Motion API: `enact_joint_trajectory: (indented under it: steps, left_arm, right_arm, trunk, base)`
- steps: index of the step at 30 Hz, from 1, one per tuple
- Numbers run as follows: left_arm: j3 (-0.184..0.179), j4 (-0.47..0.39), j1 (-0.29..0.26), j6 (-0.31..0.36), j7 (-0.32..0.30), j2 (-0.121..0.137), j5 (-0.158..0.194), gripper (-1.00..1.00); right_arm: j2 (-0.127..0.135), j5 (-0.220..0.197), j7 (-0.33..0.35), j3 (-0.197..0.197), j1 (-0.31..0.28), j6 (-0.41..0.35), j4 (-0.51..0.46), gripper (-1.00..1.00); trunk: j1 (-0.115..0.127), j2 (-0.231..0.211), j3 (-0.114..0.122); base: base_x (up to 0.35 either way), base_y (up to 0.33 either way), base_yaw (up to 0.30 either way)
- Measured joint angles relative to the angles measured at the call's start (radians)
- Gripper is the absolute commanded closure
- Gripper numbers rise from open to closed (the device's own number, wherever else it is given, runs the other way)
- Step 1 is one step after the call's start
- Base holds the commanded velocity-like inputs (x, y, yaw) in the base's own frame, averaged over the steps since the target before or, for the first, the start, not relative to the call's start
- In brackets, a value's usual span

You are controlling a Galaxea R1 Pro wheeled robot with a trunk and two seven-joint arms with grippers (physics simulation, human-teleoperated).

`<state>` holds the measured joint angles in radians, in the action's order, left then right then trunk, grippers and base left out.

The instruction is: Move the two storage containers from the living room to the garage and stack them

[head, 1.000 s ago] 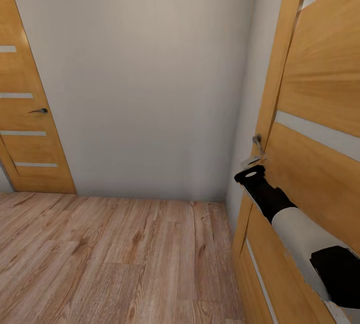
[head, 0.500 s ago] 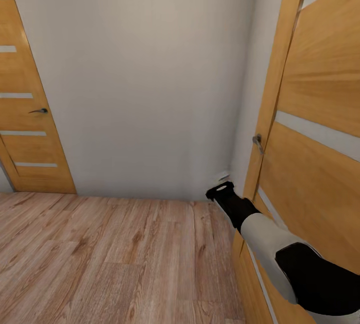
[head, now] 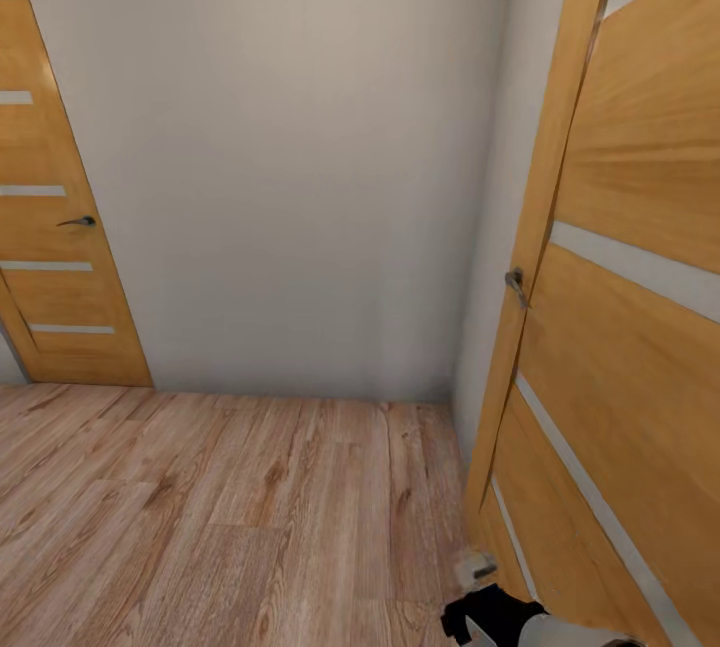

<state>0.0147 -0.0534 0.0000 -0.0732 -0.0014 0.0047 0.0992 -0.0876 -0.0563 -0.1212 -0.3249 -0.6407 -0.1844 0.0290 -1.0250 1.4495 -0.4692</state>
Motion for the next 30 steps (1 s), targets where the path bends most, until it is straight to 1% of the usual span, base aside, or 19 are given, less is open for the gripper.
enact_joint_trajectory:
  steps: [1, 2, 4, 5, 6, 8, 10, 13, 14, 15, 16, 17, 21, 30]
  left_arm:
    - [0.000, 0.000, 0.000, 0.000, 0.000, 0.000, 0.000, -1.00]
    - [0.000, 0.000, 0.000, 0.000, 0.000, 0.000, 0.000, -1.00]
    - [0.000, 0.000, 0.000, 0.000, 0.000, 0.000, 0.000, -1.00]
    - [0.000, 0.000, 0.000, 0.000, 0.000, 0.000, 0.000, -1.00]
    - [0.000, 0.000, 0.000, 0.000, 0.000, 0.000, 0.000, -1.00]
    - [0.000, 0.000, 0.000, 0.000, 0.000, 0.000, 0.000, -1.00]
    - [0.000, 0.000, 0.000, 0.000, 0.000, 0.000, 0.000, -1.00]
    - [0.000, 0.000, 0.000, 0.000, 0.000, 0.000, 0.000, -1.00]
    - [0.000, 0.000, 0.000, 0.000, 0.000, 0.000, 0.000, -1.00]
    - [0.000, 0.000, 0.000, 0.000, 0.000, 0.000, 0.000, -1.00]
    - [0.000, 0.000, 0.000, 0.000, 0.001, 0.000, 0.000, -1.00]
    - [0.000, 0.000, 0.000, 0.000, 0.001, 0.000, 0.000, -1.00]
    - [0.000, 0.000, 0.000, 0.000, 0.000, 0.000, 0.000, -1.00]
    - [0.000, 0.000, 0.000, 0.000, 0.000, 0.000, 0.000, -1.00]
  right_arm:
    - [0.005, 0.001, 0.002, 0.000, 0.045, 0.018, 0.001, -1.00]
    - [0.007, 0.001, 0.003, 0.000, 0.070, 0.029, 0.001, -1.00]
    - [0.018, 0.002, 0.005, -0.001, 0.175, 0.090, 0.002, -1.00]
    - [0.029, 0.002, 0.005, -0.001, 0.211, 0.110, 0.002, -1.00]
    - [0.036, 0.002, 0.005, -0.002, 0.229, 0.119, 0.002, -1.00]
    - [0.063, 0.002, 0.006, -0.003, 0.290, 0.148, 0.002, -1.00]
    - [0.079, 0.001, 0.006, -0.003, 0.343, 0.176, 0.001, -1.00]
    - [0.093, 0.001, 0.005, -0.003, 0.415, 0.220, 0.001, -1.00]
    - [0.095, 0.001, 0.005, -0.005, 0.429, 0.232, 0.000, -1.00]
    - [0.098, 0.000, 0.005, -0.004, 0.455, 0.261, 0.000, -1.00]
    - [0.105, -0.007, 0.003, -0.002, 0.486, 0.311, 0.001, -1.00]
    - [0.111, -0.012, 0.002, -0.002, 0.500, 0.339, 0.001, -1.00]
    - [0.121, -0.026, 0.002, -0.002, 0.522, 0.380, 0.001, -1.00]
    - [0.124, -0.027, 0.005, -0.003, 0.530, 0.382, 0.002, -1.00]
  trunk:
    - [0.000, 0.000, 0.000]
    - [0.000, 0.000, 0.000]
    - [0.000, 0.000, 0.000]
    - [0.000, 0.000, 0.000]
    - [0.000, 0.000, 0.000]
    - [0.000, 0.000, 0.000]
    - [0.000, 0.000, 0.000]
    - [0.000, 0.000, 0.000]
    - [0.000, 0.000, 0.000]
    - [0.000, 0.000, 0.000]
    - [0.000, 0.000, 0.000]
    - [0.000, 0.000, 0.000]
    - [0.000, 0.000, 0.000]
    - [0.000, 0.000, 0.000]
  base:
    - [0.000, 0.000, 0.000]
    - [0.000, 0.000, 0.000]
    - [0.000, 0.000, 0.000]
    - [0.000, 0.000, 0.000]
    - [0.000, 0.000, 0.000]
    - [0.000, 0.000, 0.000]
    - [0.000, 0.000, 0.000]
    - [0.000, 0.000, 0.000]
    - [0.000, 0.000, 0.000]
    - [0.000, 0.000, 0.000]
    - [0.000, 0.000, 0.000]
    - [0.000, 0.000, 0.000]
    - [0.000, 0.000, 0.000]
    - [0.000, 0.000, 0.000]
